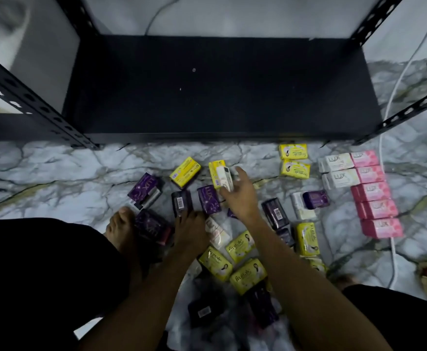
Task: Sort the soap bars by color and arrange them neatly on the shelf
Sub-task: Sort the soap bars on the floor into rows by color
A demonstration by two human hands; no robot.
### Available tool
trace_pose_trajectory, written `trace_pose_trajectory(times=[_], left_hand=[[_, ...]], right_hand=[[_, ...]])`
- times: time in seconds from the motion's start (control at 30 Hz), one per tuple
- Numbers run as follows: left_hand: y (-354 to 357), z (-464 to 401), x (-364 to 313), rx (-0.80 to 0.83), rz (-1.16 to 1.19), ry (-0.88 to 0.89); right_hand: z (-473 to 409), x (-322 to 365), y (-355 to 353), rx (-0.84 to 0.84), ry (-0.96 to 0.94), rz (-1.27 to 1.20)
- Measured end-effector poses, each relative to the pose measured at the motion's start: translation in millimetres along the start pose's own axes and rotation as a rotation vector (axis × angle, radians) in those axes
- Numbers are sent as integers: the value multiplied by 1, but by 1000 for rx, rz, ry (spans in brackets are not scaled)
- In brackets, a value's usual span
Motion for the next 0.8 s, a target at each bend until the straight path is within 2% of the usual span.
trace_pose_trajectory(times=[0.17,0.27,0.37,0.5,0.67,0.8], left_hand=[[-8,2,-10,60,49,19],[-24,12,-14,71,316,-83],[-47,24,-22,66,612,-131],[-79,40,-47,62,998,-120],[-98,65,-87,109,1214,-39],[-100,85,-105,216,1190,109]], right_hand=[[74,-25,-38,-58,330,-845],[100,-24,-50,34,442,-1060],[122,-9,-63,81,439,-1027],[142,-3,-87,9,392,-925],[169,14,-125,2,206,-712],[183,22,-150,-84,82,-448]])
Point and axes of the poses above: each hand's wrist, its own z-axis away from the middle knuckle, its own y-axis out of the palm, x = y × z, the point moved 4 cm from there along -z, towards the middle knuckle, and after that the axes turned 3 degrees about -x, right-handed, at the moved point
